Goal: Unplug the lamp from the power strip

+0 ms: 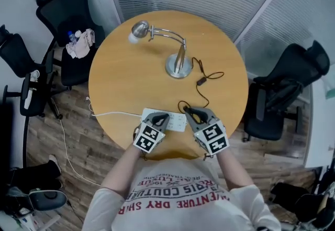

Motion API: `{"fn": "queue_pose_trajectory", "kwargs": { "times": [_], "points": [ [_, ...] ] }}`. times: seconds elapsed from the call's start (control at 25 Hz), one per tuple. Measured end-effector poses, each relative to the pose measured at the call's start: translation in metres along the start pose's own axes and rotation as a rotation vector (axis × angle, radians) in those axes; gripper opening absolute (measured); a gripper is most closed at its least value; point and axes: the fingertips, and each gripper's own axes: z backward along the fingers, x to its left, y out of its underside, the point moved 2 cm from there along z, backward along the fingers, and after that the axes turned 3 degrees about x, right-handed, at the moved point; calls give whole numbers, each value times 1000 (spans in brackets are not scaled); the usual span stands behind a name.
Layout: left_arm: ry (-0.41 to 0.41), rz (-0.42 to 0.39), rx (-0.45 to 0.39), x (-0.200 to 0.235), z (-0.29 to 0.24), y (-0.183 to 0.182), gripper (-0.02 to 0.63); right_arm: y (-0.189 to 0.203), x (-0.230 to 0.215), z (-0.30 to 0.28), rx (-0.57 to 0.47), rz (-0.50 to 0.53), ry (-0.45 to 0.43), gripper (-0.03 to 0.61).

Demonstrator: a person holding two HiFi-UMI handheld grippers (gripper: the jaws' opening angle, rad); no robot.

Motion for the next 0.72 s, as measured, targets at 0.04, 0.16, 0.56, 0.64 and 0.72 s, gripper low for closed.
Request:
{"fn": "queue_pose_trajectory", "kwargs": {
  "times": [0.04,0.16,0.56,0.64,0.72],
  "points": [
    [-10,-6,-33,0,7,-11,28,-5,-2,5,-42,-15,9,72],
    [-33,-22,-137,-2,32,-45,28,-19,-4,19,-161,-50,30,72],
    [-103,8,-506,-2,132,-141,28,-56,-9,61,-466,-123,81,72],
    [-124,12,-549,1,148,-147,28,-61,-9,66,-502,-133,93,72],
    [-140,19,-580,3,159,-148,28,-64,-10,71,-526,-139,102,72]
  ]
}}
